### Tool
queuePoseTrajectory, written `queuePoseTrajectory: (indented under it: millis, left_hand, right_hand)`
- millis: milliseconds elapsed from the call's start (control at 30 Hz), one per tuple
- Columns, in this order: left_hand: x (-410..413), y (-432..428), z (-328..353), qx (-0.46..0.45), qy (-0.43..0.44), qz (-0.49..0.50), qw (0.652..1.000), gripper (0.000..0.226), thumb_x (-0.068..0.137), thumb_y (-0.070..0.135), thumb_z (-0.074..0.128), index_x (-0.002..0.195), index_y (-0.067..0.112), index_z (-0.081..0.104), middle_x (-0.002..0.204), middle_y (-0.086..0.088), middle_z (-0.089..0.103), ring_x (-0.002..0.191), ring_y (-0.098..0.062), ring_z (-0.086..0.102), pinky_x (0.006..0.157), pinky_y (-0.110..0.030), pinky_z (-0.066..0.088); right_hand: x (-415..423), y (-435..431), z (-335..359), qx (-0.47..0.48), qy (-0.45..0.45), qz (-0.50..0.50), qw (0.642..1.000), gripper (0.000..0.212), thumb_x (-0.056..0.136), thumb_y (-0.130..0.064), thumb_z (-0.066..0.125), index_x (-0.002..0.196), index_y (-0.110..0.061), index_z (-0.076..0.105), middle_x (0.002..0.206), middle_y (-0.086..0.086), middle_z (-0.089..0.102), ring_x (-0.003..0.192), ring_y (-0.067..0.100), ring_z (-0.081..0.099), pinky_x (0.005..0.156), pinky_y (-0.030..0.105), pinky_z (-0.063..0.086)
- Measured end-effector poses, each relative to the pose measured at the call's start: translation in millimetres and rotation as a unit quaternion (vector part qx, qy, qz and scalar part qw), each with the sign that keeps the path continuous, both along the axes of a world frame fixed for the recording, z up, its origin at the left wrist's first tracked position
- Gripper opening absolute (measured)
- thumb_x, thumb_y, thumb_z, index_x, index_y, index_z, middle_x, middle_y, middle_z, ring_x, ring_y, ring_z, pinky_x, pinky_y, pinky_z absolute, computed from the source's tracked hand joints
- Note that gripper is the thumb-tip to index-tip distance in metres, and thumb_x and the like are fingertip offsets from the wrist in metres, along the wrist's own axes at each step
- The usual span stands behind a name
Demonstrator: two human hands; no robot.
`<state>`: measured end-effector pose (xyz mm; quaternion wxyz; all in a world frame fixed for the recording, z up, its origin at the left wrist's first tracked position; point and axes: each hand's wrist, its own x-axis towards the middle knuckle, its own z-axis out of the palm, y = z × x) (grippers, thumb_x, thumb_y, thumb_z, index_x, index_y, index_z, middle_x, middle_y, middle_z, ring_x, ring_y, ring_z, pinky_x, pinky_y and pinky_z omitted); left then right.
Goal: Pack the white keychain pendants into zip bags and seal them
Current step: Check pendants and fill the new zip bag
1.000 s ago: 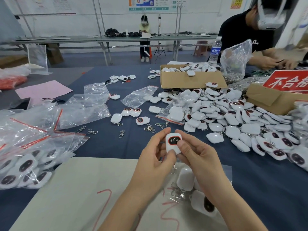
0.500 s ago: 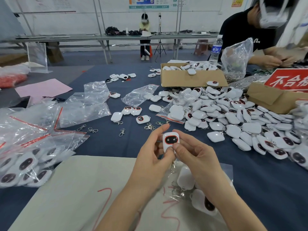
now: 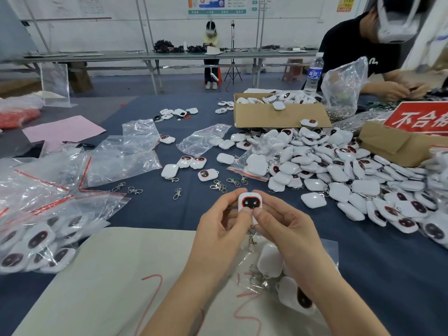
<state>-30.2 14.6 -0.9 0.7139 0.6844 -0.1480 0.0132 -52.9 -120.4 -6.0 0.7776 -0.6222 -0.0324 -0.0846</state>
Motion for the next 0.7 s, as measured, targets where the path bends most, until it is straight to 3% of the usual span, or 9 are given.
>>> queuePoseTrajectory:
  millis: [533, 700]
  left_hand:
    - [0.4, 4.4, -0.5, 0.011, -0.013, -0.014, 1.0, 0.024, 0.096, 0.001, 0.063, 0.109, 0.02, 0.07, 0.077, 0.013, 0.074, 0.067, 0.003, 0.065, 0.066, -0.011, 0.051]
    - [0.7, 2.6, -1.1, 0.013, -0.014, -0.006, 1.0, 0.024, 0.097, 0.004, 0.063, 0.109, 0.024, 0.07, 0.074, 0.015, 0.072, 0.066, 0.005, 0.064, 0.065, -0.008, 0.049]
  right_hand:
    - [0.6, -2.8, -2.4, -0.006, 0.016, -0.001, 1.0, 0.031, 0.095, -0.005, 0.065, 0.11, -0.03, 0.076, 0.106, 0.005, 0.078, 0.101, 0.021, 0.075, 0.082, 0.019, 0.056]
    - [0.7, -2.2, -2.0, -0.017, 0.021, -0.003, 1.0, 0.032, 0.096, -0.008, 0.065, 0.109, -0.036, 0.076, 0.107, 0.0, 0.078, 0.102, 0.015, 0.074, 0.081, 0.016, 0.055]
